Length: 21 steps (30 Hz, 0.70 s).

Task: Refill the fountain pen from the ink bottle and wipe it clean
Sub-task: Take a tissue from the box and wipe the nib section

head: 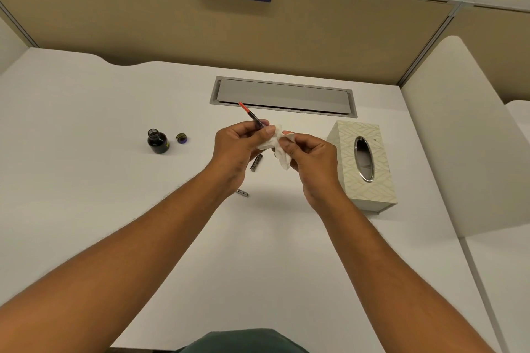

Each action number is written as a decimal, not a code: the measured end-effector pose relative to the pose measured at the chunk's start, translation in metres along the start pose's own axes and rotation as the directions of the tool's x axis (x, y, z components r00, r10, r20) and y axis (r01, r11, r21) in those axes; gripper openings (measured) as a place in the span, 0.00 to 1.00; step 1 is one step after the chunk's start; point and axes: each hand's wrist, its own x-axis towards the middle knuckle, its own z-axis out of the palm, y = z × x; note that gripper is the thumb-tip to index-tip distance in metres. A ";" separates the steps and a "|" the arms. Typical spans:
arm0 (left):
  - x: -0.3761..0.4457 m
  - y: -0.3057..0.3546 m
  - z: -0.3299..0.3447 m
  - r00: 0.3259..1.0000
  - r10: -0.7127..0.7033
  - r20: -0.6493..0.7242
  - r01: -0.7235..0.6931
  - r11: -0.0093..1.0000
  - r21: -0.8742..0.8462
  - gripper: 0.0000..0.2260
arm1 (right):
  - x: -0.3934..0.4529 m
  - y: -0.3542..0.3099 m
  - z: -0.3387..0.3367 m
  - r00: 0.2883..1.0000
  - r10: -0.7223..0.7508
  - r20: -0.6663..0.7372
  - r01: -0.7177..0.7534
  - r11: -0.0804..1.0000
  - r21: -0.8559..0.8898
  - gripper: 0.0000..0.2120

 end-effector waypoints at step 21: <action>-0.001 0.005 -0.002 0.992 -0.121 0.025 0.123 0.985 -0.119 0.06 | 0.000 -0.002 0.005 0.897 0.389 0.208 -0.441 0.793 0.419 0.07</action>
